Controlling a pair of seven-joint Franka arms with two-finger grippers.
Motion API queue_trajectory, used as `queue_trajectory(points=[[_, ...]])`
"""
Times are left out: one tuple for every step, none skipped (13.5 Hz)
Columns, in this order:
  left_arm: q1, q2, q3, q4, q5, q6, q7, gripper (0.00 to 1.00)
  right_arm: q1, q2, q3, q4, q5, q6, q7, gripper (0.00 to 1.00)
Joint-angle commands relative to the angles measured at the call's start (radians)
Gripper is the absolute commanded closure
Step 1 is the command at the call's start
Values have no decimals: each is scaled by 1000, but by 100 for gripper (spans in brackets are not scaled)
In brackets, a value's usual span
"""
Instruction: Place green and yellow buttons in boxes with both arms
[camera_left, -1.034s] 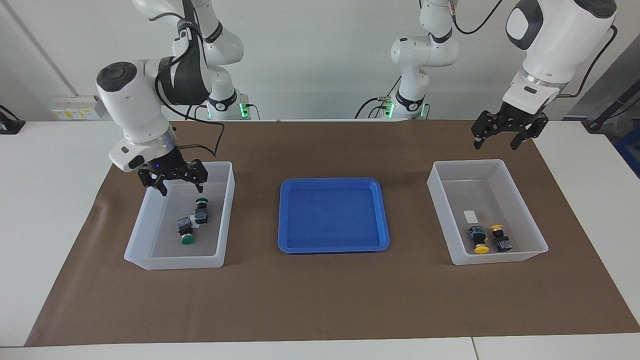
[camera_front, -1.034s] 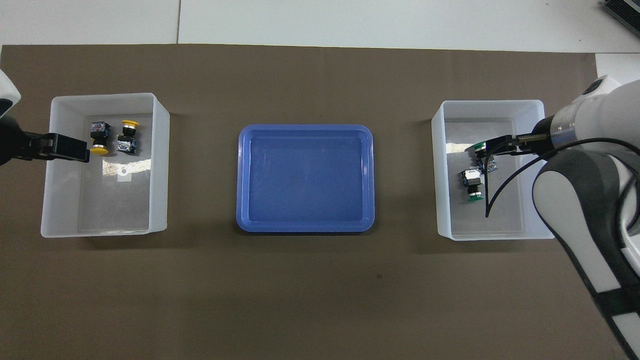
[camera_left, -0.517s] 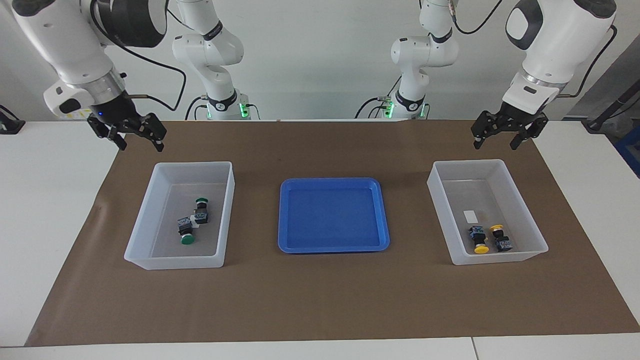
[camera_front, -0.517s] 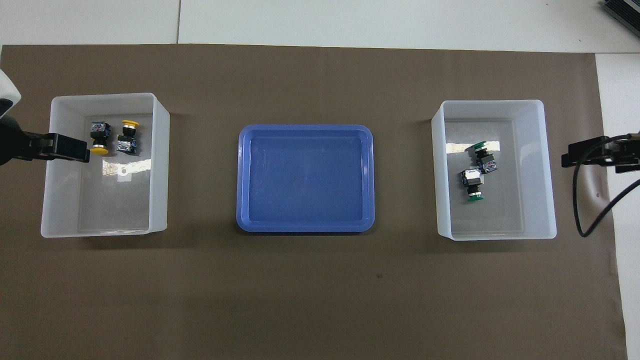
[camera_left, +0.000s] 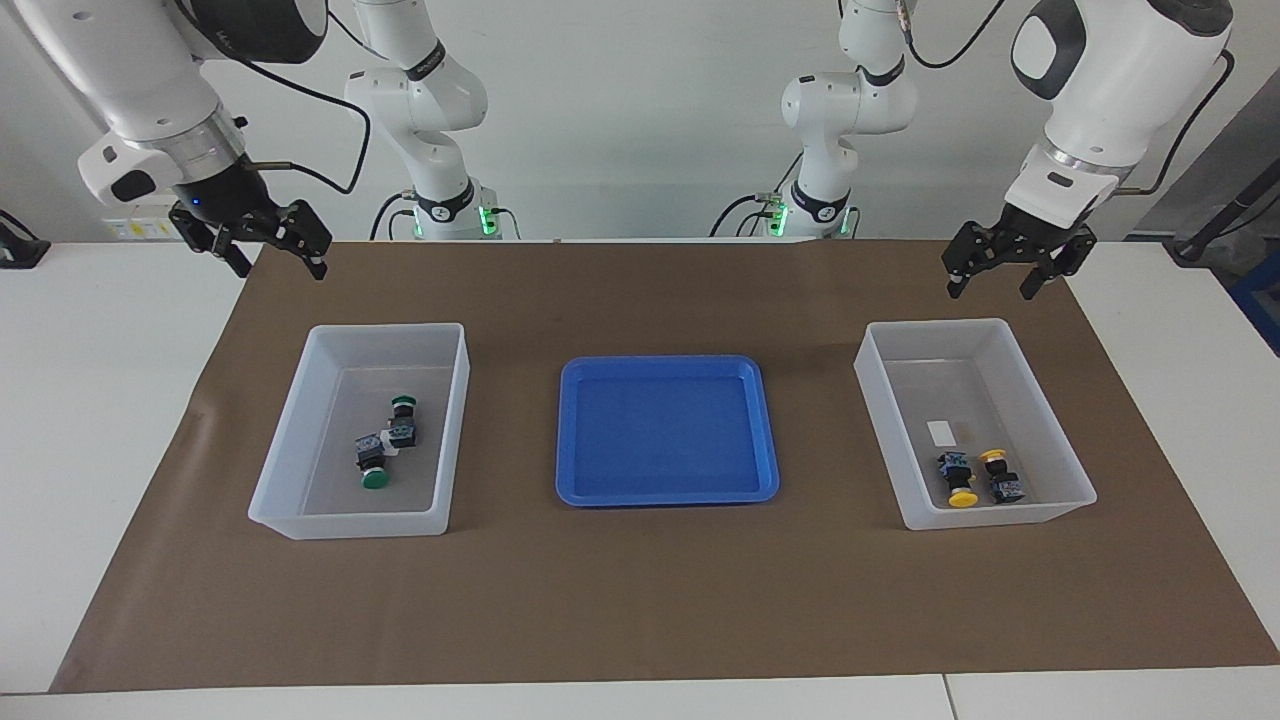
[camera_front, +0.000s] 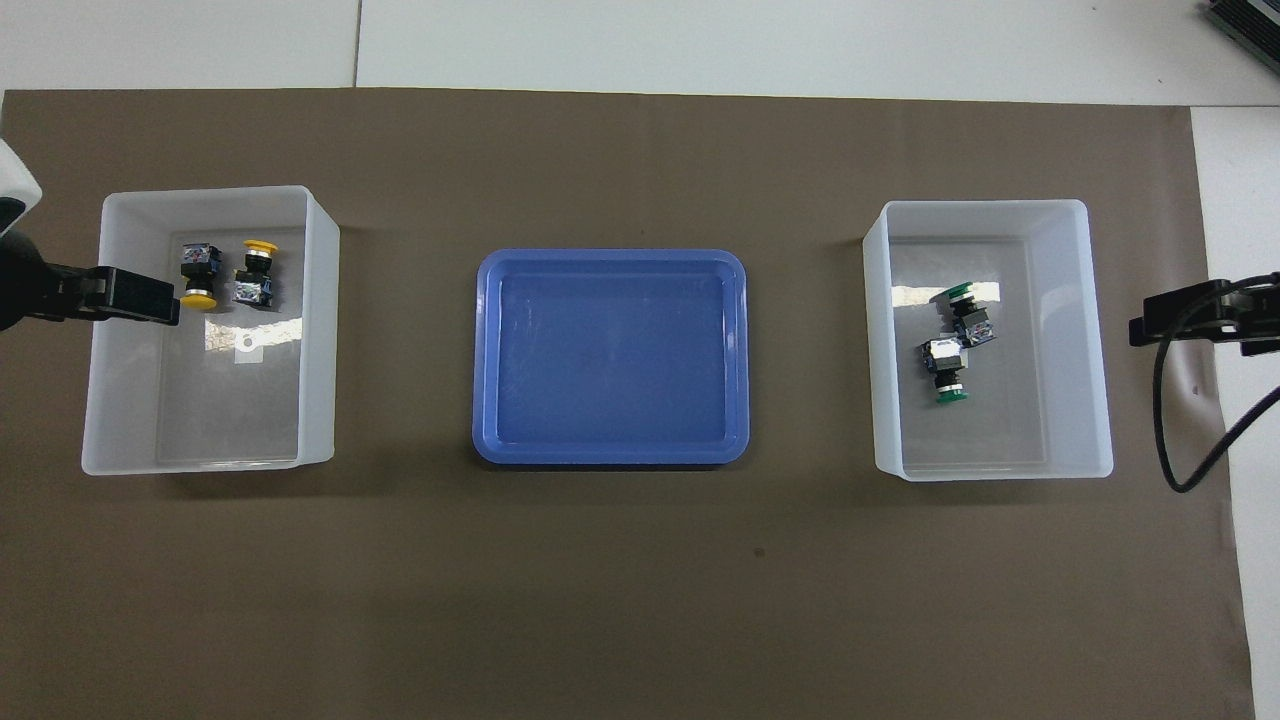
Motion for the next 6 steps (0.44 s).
queue_trajectory(points=[[-1,-25,2,-23,-3,2,-1,0,15,-5,12,1,-57,-1,12,0],[-10,-19,0,-14,-6,23,-1,0,18,-5,12,4,-59,-7,13,0],[-16,-18,-5,-17,-5,36,-1,0,25,-7,13,5,-59,-9,13,0],[-22,-18,-8,-13,-5,36,-4,0,34,-8,13,7,-59,-9,15,0],[-24,-25,-8,-14,-5,19,-4,0,36,-8,13,10,-60,-9,15,0],[-21,-31,-8,-23,-5,5,-6,0,36,-8,13,10,-59,-8,15,0]])
